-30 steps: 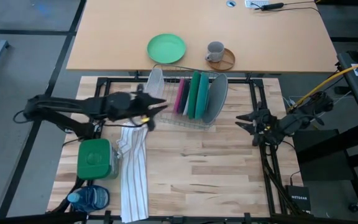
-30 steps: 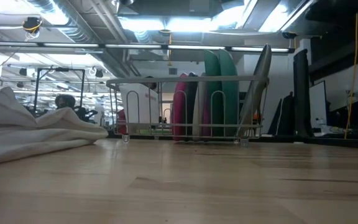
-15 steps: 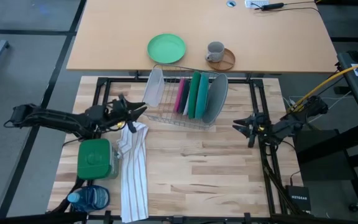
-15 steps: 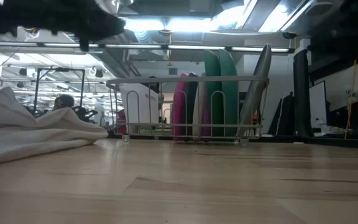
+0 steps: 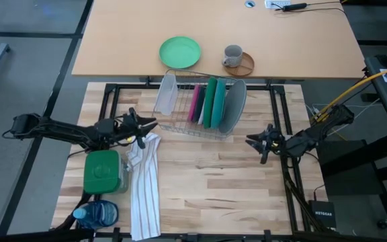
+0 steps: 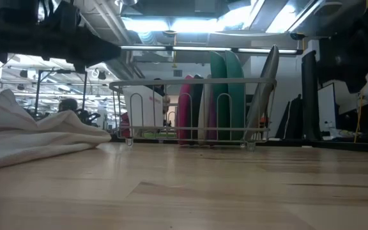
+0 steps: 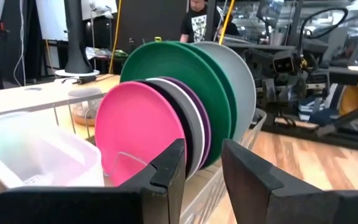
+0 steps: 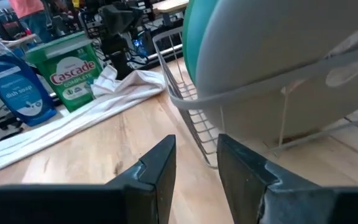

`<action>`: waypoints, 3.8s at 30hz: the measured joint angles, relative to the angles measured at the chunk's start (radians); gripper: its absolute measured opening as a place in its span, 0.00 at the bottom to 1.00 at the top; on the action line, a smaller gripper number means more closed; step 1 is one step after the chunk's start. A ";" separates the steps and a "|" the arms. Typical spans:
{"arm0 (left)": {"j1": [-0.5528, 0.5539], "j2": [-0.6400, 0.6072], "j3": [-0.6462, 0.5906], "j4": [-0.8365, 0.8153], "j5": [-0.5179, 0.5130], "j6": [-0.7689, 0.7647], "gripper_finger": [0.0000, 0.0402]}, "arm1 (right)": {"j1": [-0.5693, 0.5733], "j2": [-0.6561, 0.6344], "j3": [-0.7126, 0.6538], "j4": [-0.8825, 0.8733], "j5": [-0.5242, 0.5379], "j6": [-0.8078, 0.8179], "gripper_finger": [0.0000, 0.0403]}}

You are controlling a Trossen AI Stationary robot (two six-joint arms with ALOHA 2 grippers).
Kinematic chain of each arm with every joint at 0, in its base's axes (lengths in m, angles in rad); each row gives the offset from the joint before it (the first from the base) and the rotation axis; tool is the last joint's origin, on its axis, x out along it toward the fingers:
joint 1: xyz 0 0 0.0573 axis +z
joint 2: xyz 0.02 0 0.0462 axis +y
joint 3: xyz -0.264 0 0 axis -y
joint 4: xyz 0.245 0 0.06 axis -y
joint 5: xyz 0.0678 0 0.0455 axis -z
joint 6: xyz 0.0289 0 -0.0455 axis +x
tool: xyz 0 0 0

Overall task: Sort dishes
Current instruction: Return to Home Position

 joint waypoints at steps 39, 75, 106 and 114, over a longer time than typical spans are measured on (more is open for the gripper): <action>0.014 -0.021 -0.090 -0.528 -0.008 -0.045 0.24 | 0.000 0.001 -0.049 0.087 -0.151 -0.049 0.30; 0.016 -0.778 -0.090 -0.644 -0.007 -0.043 0.24 | -0.172 -0.209 -0.052 0.098 -0.177 -0.050 0.30; 0.016 -0.778 -0.090 -0.689 -0.008 -0.044 0.24 | -0.413 -0.209 -0.057 0.103 -0.219 -0.050 0.30; 0.016 -0.778 -0.090 -0.689 -0.008 -0.044 0.24 | -0.413 -0.209 -0.057 0.102 -0.219 -0.050 0.30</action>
